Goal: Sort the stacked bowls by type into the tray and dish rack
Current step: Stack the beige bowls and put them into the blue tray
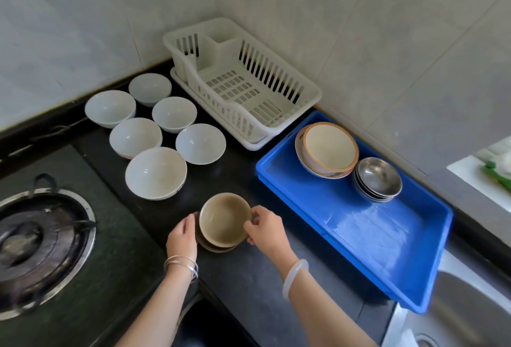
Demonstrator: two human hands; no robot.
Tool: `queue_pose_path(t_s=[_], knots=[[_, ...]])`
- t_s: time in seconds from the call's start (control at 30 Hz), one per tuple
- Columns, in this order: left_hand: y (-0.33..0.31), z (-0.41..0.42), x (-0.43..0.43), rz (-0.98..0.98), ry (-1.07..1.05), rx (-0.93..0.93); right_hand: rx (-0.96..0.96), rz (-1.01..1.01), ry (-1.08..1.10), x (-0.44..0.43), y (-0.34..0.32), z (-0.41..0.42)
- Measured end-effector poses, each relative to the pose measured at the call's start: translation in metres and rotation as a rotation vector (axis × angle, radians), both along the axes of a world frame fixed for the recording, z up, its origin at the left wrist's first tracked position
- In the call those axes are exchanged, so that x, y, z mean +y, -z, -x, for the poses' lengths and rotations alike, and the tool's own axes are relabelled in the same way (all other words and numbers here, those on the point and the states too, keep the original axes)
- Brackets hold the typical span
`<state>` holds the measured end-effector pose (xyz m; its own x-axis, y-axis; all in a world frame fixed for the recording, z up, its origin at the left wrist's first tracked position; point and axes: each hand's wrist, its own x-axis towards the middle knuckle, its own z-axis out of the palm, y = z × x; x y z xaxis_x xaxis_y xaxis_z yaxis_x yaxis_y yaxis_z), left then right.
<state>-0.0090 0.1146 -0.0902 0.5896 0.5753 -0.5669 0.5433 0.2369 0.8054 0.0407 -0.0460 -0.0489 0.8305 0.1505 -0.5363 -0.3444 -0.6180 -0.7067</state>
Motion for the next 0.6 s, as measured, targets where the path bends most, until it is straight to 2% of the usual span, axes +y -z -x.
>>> queue_pose_path(t_s=[0.13,0.33,0.47,0.6], knots=[[0.001,0.000,-0.004,0.052,-0.028,-0.011,0.037,0.023,-0.008,0.004,0.005,0.004],[0.002,0.001,-0.004,-0.042,0.133,0.019,0.053,0.089,0.038,-0.006,0.015,0.007],[-0.002,-0.001,-0.009,-0.030,0.155,-0.001,0.245,-0.142,0.165,-0.012,0.022,0.009],[-0.016,-0.006,-0.024,0.051,0.210,-0.063,0.187,-0.218,0.257,-0.024,0.021,0.013]])
